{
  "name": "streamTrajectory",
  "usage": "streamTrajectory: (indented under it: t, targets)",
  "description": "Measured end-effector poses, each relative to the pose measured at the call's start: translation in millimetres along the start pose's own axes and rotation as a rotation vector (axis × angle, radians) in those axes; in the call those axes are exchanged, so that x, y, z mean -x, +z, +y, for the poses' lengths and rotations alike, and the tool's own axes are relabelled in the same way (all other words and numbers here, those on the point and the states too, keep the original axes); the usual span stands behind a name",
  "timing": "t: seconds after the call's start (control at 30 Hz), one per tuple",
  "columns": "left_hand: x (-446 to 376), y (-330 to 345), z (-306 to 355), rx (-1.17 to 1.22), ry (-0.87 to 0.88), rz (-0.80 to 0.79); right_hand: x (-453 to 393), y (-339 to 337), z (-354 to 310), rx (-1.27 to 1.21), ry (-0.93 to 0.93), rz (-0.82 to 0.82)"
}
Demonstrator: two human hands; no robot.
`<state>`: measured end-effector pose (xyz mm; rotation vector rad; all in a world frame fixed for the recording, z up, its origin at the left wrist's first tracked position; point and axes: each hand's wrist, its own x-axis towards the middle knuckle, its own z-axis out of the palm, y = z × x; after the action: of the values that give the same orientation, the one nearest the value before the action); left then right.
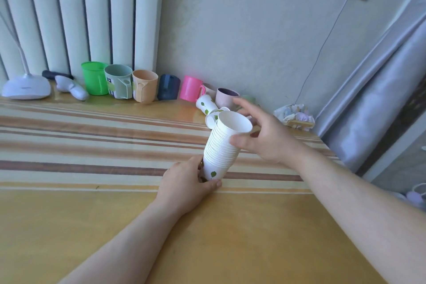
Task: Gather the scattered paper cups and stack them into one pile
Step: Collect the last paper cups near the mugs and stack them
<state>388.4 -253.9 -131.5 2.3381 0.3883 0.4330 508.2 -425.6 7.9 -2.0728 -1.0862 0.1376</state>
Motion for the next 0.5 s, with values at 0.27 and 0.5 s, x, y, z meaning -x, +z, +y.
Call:
streamTrajectory:
  t: [0.27,0.5]
  targets:
    - [-10,-16,-18,-0.155,-0.056,0.136,-34,0,99,-0.187,0.434,0.385]
    - [-12,-11,-25,-0.181,-0.03,0.156,-101,33,164,-0.31,0.736,0.434]
